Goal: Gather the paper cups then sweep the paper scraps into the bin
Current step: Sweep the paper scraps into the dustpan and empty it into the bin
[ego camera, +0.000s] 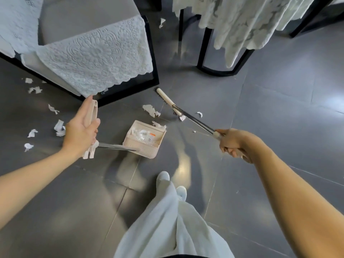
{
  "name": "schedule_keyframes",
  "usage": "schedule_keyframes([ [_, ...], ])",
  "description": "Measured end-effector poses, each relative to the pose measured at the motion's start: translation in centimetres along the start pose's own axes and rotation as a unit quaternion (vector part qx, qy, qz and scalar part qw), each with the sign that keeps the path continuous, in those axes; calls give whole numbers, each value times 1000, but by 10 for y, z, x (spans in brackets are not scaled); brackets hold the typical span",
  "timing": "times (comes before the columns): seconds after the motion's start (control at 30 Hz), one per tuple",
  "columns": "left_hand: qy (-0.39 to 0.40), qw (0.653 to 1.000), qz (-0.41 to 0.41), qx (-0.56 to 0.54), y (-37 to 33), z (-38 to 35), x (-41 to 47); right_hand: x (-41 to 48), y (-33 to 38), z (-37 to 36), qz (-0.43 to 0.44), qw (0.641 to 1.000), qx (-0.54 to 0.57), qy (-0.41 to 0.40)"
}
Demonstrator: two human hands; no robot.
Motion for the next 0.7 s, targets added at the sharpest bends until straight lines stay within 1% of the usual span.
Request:
schedule_keyframes([
  [0.13, 10, 1000, -3, -7, -2, 16, -15, 2, -8, -26, -16, 994, 0, -105],
  [0.2, 5, 1000, -8, -5, 0, 27, -19, 8, -10, -36, -32, 990, -24, -134],
  [0.27, -5, 1000, -13, -6, 4, 38, -21, 14, -15, -44, -66, 987, -25, -146],
  [0.33, -2, 1000, -16, -7, 11, 52, -20, 17, -14, -54, -93, 987, -20, -129],
  [0.43, 10, 1000, -25, -13, 29, 79, -17, 9, 15, -92, -112, 992, -26, -47],
  [0.53, 23, 999, -39, -10, 55, 112, -11, 2, 54, -145, -78, 997, -6, -21],
  [0.57, 33, 998, -45, -10, 64, 125, -10, 0, 68, -166, -60, 998, 35, -3],
  [0.63, 58, 997, -57, -7, 81, 151, -9, -1, 93, -204, -34, 992, 124, -1],
  [0.7, 83, 994, -71, -11, 99, 177, -13, -6, 121, -243, -39, 988, 149, 14],
])
Point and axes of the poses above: each hand's wrist, its own x-axis towards the middle knuckle, its own z-axis out of the back of the hand, y = z × x, the point moved 2 cm from there along x, towards the middle knuckle, and after that the axes turned 6 degrees about y, right-handed, at the moved point
